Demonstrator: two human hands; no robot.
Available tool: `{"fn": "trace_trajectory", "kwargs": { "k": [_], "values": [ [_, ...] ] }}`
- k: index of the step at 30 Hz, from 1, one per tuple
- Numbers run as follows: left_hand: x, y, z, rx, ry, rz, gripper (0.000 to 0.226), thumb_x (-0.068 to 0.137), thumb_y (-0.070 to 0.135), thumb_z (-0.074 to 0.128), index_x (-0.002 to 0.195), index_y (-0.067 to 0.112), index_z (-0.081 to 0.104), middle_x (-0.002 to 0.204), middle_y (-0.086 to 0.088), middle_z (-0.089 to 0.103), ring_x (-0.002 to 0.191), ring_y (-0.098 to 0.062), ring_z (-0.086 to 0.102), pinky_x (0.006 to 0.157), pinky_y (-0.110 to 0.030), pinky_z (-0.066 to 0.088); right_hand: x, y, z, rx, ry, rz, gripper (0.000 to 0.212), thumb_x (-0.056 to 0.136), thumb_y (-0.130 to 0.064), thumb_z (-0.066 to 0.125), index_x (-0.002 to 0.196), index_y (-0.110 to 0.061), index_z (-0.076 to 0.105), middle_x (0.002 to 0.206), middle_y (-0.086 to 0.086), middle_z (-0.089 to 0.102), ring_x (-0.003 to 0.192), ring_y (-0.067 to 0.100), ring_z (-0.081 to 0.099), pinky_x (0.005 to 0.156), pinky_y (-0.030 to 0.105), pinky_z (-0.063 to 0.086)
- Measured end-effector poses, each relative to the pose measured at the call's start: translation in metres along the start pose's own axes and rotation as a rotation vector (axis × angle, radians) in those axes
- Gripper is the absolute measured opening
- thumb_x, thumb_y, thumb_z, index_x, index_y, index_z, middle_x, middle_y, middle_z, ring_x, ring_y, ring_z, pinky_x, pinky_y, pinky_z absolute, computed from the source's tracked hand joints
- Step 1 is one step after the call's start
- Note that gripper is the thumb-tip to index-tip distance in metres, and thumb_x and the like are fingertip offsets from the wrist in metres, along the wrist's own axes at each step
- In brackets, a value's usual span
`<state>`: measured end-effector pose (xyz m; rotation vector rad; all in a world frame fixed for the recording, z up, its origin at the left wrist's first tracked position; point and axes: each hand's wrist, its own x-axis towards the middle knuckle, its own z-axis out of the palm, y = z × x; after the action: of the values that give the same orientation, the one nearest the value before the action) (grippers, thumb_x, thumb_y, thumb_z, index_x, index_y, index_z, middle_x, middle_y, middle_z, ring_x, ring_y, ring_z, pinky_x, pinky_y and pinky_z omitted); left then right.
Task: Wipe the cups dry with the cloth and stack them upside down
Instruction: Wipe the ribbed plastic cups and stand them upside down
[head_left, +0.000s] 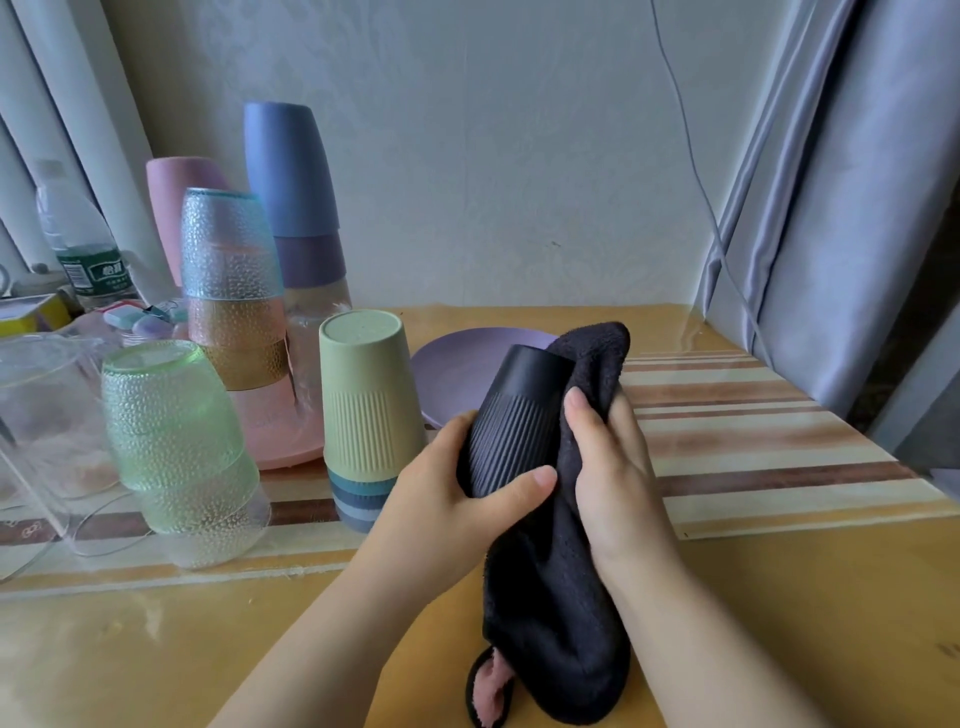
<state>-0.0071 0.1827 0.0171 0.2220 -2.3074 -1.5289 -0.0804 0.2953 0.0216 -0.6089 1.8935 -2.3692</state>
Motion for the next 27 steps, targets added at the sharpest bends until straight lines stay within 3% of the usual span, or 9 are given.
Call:
{"fn": "trace_trajectory", "kwargs": {
  "k": [3,7,11,13,17,20,22,25,27],
  "values": [
    [-0.001,0.003,-0.005,-0.064,-0.132,-0.031,0.039,0.078,0.040,0.078,0.111,0.033,0.061,0.096,0.019,0.070,0.089,0.004,0.066,0.072,-0.011,0.049,0.005,-0.005,-0.008,0.022,-0.005,-0.013,0.026,0.077,-0.032,0.052,0.097,-0.027,0.068,0.096,-0.009,0.071,0.094,0.007,0.065,0.083,0.025,0.049],
    [0.000,0.005,-0.015,-0.133,-0.256,-0.087,0.037,0.071,0.042,0.075,0.104,0.029,0.066,0.095,0.010,0.073,0.088,-0.006,0.070,0.072,-0.015,0.053,0.010,-0.011,-0.014,-0.015,-0.072,-0.044,0.019,0.074,-0.028,0.053,0.079,-0.025,0.071,0.076,-0.006,0.067,0.079,0.013,0.061,0.074,0.031,0.045],
    [0.000,0.001,-0.026,-0.271,-0.399,-0.172,0.048,0.063,0.050,0.072,0.104,0.026,0.072,0.107,0.004,0.074,0.103,-0.013,0.068,0.090,-0.024,0.051,0.012,-0.013,-0.018,0.097,-0.104,0.062,0.038,0.064,-0.044,0.058,0.083,-0.015,0.073,0.090,0.010,0.070,0.088,0.024,0.064,0.084,0.041,0.046],
    [0.000,0.000,-0.025,-0.370,-0.418,-0.202,0.051,0.063,0.049,0.070,0.103,0.018,0.073,0.110,-0.005,0.073,0.105,-0.022,0.067,0.096,-0.034,0.049,0.011,-0.015,-0.018,0.249,-0.117,0.163,0.031,0.068,-0.040,0.060,0.080,-0.016,0.076,0.091,0.009,0.073,0.088,0.020,0.068,0.081,0.036,0.050],
    [-0.001,-0.001,-0.015,-0.619,-0.440,-0.260,0.048,0.064,0.047,0.068,0.097,0.013,0.077,0.103,-0.008,0.074,0.094,-0.017,0.069,0.089,-0.029,0.053,0.008,-0.017,-0.014,0.397,-0.057,0.295,0.048,0.070,-0.045,0.053,0.100,-0.012,0.071,0.099,0.010,0.072,0.093,0.021,0.067,0.085,0.034,0.050],
    [0.000,0.002,-0.011,-0.778,-0.383,-0.305,0.031,0.062,0.042,0.070,0.080,0.018,0.080,0.083,0.000,0.074,0.072,-0.009,0.068,0.070,-0.023,0.053,0.005,-0.012,-0.006,0.375,-0.040,0.385,0.059,0.069,-0.054,0.053,0.109,-0.012,0.068,0.106,0.008,0.071,0.104,0.023,0.065,0.095,0.037,0.047],
    [0.001,0.004,-0.012,-0.767,-0.316,-0.322,0.029,0.065,0.036,0.069,0.086,0.016,0.073,0.073,0.004,0.070,0.060,-0.004,0.063,0.061,-0.020,0.046,0.002,-0.008,-0.002,0.366,-0.053,0.424,0.060,0.071,-0.057,0.052,0.112,-0.014,0.067,0.108,0.006,0.071,0.105,0.023,0.065,0.096,0.038,0.047],
    [0.005,0.003,-0.014,-0.703,-0.189,-0.304,0.066,0.054,0.044,0.074,0.108,0.009,0.060,0.082,0.004,0.071,0.068,-0.004,0.065,0.065,-0.021,0.048,-0.002,-0.006,0.002,0.350,-0.095,0.423,0.052,0.089,-0.052,0.042,0.116,-0.014,0.064,0.108,0.006,0.071,0.103,0.020,0.066,0.090,0.036,0.049],
    [0.005,0.001,-0.011,-0.666,-0.102,-0.281,0.072,0.051,0.046,0.077,0.110,0.011,0.057,0.090,0.002,0.072,0.077,-0.008,0.068,0.072,-0.025,0.052,-0.002,-0.007,0.001,0.265,-0.051,0.373,0.046,0.092,-0.049,0.040,0.112,-0.015,0.065,0.103,0.004,0.073,0.099,0.020,0.067,0.087,0.036,0.051]
  ]
}}
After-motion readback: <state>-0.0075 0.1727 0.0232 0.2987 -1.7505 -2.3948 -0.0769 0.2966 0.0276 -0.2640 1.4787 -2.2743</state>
